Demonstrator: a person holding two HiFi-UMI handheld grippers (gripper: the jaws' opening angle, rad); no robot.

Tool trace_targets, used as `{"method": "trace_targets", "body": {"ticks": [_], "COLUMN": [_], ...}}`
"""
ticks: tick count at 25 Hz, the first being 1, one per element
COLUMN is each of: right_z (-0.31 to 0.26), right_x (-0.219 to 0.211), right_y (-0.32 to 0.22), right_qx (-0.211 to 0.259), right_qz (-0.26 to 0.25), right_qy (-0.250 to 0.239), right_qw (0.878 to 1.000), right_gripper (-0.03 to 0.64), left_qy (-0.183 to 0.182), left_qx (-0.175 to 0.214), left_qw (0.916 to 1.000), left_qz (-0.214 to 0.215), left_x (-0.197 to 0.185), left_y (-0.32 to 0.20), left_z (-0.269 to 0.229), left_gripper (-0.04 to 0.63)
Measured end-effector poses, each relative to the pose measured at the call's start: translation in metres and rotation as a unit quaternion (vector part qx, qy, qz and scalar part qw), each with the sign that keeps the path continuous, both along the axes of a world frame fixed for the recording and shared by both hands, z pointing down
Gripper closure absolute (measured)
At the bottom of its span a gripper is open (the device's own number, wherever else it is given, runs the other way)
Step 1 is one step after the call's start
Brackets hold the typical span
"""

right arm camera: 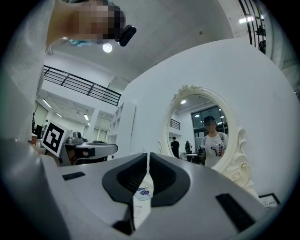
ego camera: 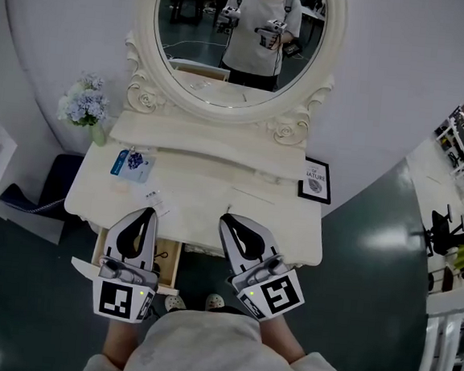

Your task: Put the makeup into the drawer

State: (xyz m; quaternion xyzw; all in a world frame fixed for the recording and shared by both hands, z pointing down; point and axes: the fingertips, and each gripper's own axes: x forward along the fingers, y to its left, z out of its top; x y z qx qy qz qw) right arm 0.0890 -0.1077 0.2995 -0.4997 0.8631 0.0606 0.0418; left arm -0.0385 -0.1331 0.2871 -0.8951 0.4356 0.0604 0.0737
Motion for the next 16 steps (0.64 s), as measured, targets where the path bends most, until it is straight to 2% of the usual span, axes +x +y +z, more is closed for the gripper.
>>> {"method": "trace_targets", "body": {"ticks": [16], "right_z": [-0.005], "right_x": [0.0008], "right_y": [0.0024], "right_qx": [0.005], "right_qz": [0.001], "right_qy": [0.0], "right_qw": [1.0], "right_gripper": [0.589], "left_qy": [0.005], "left_qx": [0.001], "left_qw": [1.0], "left_qz": [0.002], "left_x": [0.0007], "left_y": [0.0016], "left_z": [-0.0022], "left_gripper": [0.581]}}
